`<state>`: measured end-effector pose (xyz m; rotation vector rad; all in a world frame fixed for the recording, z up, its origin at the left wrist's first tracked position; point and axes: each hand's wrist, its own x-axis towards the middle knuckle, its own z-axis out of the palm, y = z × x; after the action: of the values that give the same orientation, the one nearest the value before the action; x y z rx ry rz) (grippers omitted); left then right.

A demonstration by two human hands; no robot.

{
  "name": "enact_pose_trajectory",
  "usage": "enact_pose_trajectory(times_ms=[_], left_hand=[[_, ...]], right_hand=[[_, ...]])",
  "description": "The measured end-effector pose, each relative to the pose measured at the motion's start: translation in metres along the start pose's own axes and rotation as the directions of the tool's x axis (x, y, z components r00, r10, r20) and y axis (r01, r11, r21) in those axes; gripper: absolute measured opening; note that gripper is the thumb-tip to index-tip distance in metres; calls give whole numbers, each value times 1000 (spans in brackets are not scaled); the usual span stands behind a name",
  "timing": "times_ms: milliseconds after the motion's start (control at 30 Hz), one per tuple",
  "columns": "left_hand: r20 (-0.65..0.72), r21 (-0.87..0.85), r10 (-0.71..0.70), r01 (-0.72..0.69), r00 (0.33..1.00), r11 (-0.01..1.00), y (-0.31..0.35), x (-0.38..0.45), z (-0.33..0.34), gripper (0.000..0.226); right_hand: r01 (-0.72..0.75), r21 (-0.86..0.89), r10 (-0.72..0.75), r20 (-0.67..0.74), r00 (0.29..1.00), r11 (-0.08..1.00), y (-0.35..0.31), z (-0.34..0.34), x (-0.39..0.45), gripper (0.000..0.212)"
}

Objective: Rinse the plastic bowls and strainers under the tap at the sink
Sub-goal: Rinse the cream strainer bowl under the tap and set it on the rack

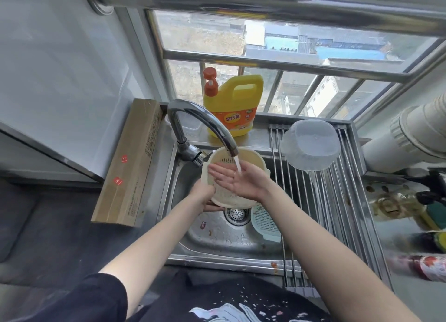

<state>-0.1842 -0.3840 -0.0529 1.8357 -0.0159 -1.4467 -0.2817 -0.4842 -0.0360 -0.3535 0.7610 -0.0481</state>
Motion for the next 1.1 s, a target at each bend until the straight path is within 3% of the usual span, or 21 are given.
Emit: enact_pose_trajectory(times_ms=[100, 200, 267, 333, 367, 400, 433, 467, 500, 533, 567, 634, 700, 800, 834, 867, 900, 934, 967, 1034, 1100], left_hand=[[23, 11, -27, 27, 999, 1000, 1, -2, 2, 44], [36, 17, -43, 43, 998, 999, 4, -3, 2, 39], [39, 32, -39, 38, 998, 999, 7, -3, 1, 39], [36, 38, -11, 10, 999, 999, 9, -3, 0, 40], [32, 41, 10, -11, 999, 999, 9, -5, 0, 39], [21, 49, 32, -33, 999, 998, 9, -6, 1, 37], [-1, 60, 57, -57, 998, 997, 8, -7, 1, 34], [-36, 82, 88, -85, 995, 993, 7, -7, 1, 30], [-82, 115, 122, -112, 989, 987, 6, -5, 1, 27], [-127, 151, 156, -136, 980, 979, 4, -4, 1, 23], [-164, 186, 191, -160, 968, 969, 3, -4, 3, 20], [-220, 236, 267, -214, 938, 948, 0, -2, 10, 19], [-276, 260, 346, -277, 897, 925, 1, -3, 19, 22], [-329, 349, 480, -368, 813, 862, 9, -6, 27, 26], [-322, 381, 512, -386, 796, 840, 11, -7, 28, 28], [-312, 396, 531, -400, 788, 827, 13, -8, 29, 30], [-307, 399, 538, -407, 785, 821, 13, -9, 29, 31], [-306, 401, 542, -410, 783, 819, 12, -10, 29, 32], [-306, 403, 546, -413, 780, 817, 10, -11, 28, 33], [-312, 398, 561, -430, 767, 810, 8, -11, 26, 33], [-327, 383, 577, -454, 748, 805, 8, -12, 23, 34]], right_hand=[[64, 24, -63, -24, 998, 998, -2, 2, -6, 36], [35, -221, -70, -154, 986, 975, 0, 11, -7, 30], [-44, -479, -107, -284, 953, 877, 0, 11, -6, 46], [-76, -609, -171, -336, 926, 789, 0, 12, -5, 68], [-52, -676, -241, -332, 912, 735, -1, 12, -4, 67], [-28, -791, -346, -298, 890, 611, -2, 9, -4, 58], [-37, -927, -444, -214, 870, 374, -4, 6, -6, 48], [-75, -996, -481, -85, 872, 40, -6, 0, -10, 42], [-101, -947, -429, 43, 902, -306, -7, -6, -15, 40], [-107, -804, -336, 121, 934, -585, -7, -14, -21, 39], [-109, -640, -263, 150, 953, -760, -6, -25, -26, 36], [-184, -389, -256, 142, 956, -903, 3, -47, -39, 42], [-270, -388, -336, 113, 935, -881, 15, -64, -49, 57], [-292, -542, -393, 77, 916, -788, 31, -89, -59, 74], [-287, -676, -451, 75, 889, -678, 35, -95, -61, 82], [-261, -834, -542, 53, 839, -486, 39, -100, -62, 83], [-201, -960, -649, -26, 760, -197, 42, -103, -62, 77], [-121, -989, -717, -147, 681, 88, 43, -105, -59, 65], [-43, -954, -740, -259, 620, 297, 42, -103, -55, 50], [13, -869, -711, -395, 582, 494, 37, -94, -48, 33], [-19, -884, -725, -396, 564, 468, 36, -82, -44, 33]])
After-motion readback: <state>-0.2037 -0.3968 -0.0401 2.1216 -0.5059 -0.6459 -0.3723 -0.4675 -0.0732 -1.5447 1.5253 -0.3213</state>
